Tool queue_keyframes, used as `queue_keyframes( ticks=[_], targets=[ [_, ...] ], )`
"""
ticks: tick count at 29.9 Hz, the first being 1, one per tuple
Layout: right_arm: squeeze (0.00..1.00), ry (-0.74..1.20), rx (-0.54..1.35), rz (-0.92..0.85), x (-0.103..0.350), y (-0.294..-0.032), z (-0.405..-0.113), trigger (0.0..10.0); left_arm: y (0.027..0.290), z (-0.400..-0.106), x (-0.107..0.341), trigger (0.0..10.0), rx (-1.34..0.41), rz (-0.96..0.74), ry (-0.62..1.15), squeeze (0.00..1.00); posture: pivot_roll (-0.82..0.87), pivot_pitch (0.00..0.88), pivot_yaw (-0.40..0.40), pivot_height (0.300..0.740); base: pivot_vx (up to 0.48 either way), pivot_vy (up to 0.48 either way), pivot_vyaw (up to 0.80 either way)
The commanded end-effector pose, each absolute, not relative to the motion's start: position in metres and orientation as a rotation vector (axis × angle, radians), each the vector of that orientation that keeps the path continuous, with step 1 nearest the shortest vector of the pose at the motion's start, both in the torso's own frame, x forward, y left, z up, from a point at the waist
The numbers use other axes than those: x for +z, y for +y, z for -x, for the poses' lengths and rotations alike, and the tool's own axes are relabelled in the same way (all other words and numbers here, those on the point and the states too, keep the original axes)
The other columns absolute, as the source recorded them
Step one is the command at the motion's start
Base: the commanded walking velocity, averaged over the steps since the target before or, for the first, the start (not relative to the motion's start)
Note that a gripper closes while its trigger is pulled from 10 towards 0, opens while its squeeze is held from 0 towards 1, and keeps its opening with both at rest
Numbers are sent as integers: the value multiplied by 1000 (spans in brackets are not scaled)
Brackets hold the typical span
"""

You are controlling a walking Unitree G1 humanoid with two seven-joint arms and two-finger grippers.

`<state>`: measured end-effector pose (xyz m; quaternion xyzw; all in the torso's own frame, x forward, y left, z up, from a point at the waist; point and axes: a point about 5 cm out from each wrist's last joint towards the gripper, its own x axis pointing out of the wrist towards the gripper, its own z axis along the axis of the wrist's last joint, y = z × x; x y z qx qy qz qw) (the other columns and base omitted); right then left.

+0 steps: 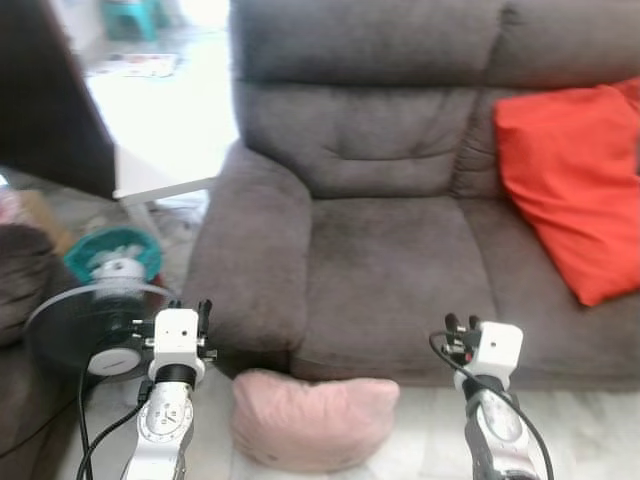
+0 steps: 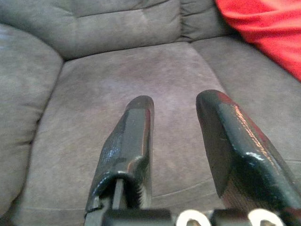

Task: Move the pillow to the sofa from floor

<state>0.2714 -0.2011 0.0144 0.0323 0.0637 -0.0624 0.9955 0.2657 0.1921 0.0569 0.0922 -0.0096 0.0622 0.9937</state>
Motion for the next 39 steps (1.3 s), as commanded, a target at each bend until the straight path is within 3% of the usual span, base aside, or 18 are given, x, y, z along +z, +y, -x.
queue_keyframes(
  ticks=[1, 13, 24, 39],
  targets=[
    [0, 154, -116, -59, 10, -200, -269, 10000, 192, -266, 56, 10000, 125, -180, -2, 0, 171, 63, -39, 740, 0, 0, -800],
    [0, 193, -91, -63, 5, -193, -269, 10000, 191, -270, 57, 10000, 124, -169, -6, 0, 177, 79, -39, 740, 0, 0, -171],
    [0, 211, -94, -81, 4, -194, -273, 10000, 193, -270, 57, 10000, 130, -174, -7, 0, 180, 87, -34, 740, 135, 0, -776],
    [0, 216, -72, -80, 4, -187, -276, 10000, 192, -270, 58, 10000, 124, -176, -18, 0, 186, 92, -32, 740, 64, 0, 0]
  ],
)
